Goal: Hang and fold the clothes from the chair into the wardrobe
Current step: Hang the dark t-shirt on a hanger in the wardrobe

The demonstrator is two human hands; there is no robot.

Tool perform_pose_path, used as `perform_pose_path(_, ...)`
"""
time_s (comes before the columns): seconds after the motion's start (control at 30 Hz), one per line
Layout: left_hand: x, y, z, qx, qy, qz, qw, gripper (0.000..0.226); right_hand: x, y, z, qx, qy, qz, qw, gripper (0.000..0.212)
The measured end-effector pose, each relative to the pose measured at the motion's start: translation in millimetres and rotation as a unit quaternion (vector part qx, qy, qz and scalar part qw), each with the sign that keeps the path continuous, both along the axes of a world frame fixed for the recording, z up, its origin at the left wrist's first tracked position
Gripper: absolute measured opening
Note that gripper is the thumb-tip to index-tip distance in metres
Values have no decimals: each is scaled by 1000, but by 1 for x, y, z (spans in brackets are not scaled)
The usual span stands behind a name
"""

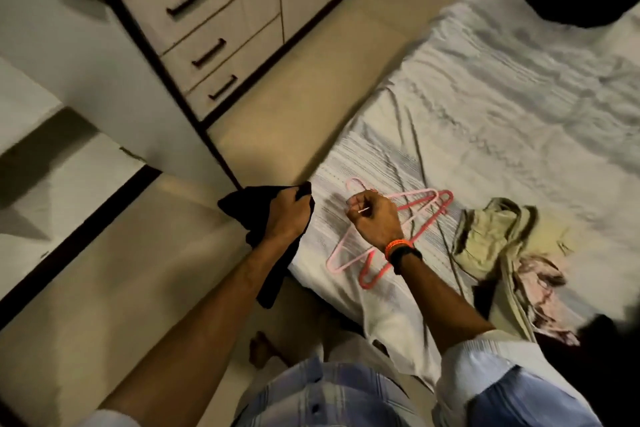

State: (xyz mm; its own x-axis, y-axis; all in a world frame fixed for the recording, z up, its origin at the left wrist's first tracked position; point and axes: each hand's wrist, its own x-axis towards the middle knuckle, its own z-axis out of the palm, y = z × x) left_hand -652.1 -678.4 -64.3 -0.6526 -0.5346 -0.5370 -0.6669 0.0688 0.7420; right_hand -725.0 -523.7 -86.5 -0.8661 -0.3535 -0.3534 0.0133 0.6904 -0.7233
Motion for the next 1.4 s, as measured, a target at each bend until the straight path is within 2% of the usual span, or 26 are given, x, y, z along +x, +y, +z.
perform_pose_path(0.1, -35, 32, -33, 29, -35, -28, 999, 43, -24, 34, -29, 16, -39, -43, 998, 10)
perform_pose_path(0.27, -64, 60, -78, 28, -104, -49, 993, 35, -45, 61, -84, 67, -94, -51, 992, 10)
perform_pose_path(0.4, -71, 60, -107, 18, -132, -48, 990, 27, -62, 54, -124, 99, -126, -41, 986, 11)
perform_pose_path(0.57, -82, 49, -128, 19, -153, -23, 988, 28, -90, 34, -162, 138, -165, -46, 976, 25)
perform_pose_path(0.67, -88, 46, -140, 22, -158, -23, 987, 22, -99, 24, -180, 152, -203, -56, 966, 25)
perform_pose_path(0.83, -95, 49, -148, 28, -156, -10, 987, 21, -99, 12, -204, 85, -305, -169, 933, 14)
perform_pose_path(0.97, -96, 51, -149, 35, -127, -18, 991, 34, -97, 11, -207, 53, -328, -192, 923, 31)
perform_pose_path(1.03, -96, 51, -147, 24, -123, -52, 991, 43, -95, 12, -202, 33, -319, -202, 925, 30)
perform_pose_path(1.1, -96, 52, -146, -7, -135, -117, 984, 48, -91, 13, -192, 5, -298, -214, 930, 19)
perform_pose_path(1.2, -97, 55, -149, -69, -153, -178, 970, 42, -84, 12, -175, -44, -281, -200, 937, 12)
perform_pose_path(1.4, -99, 54, -148, -160, -178, -191, 952, 29, -80, 17, -156, -81, -272, -120, 951, 18)
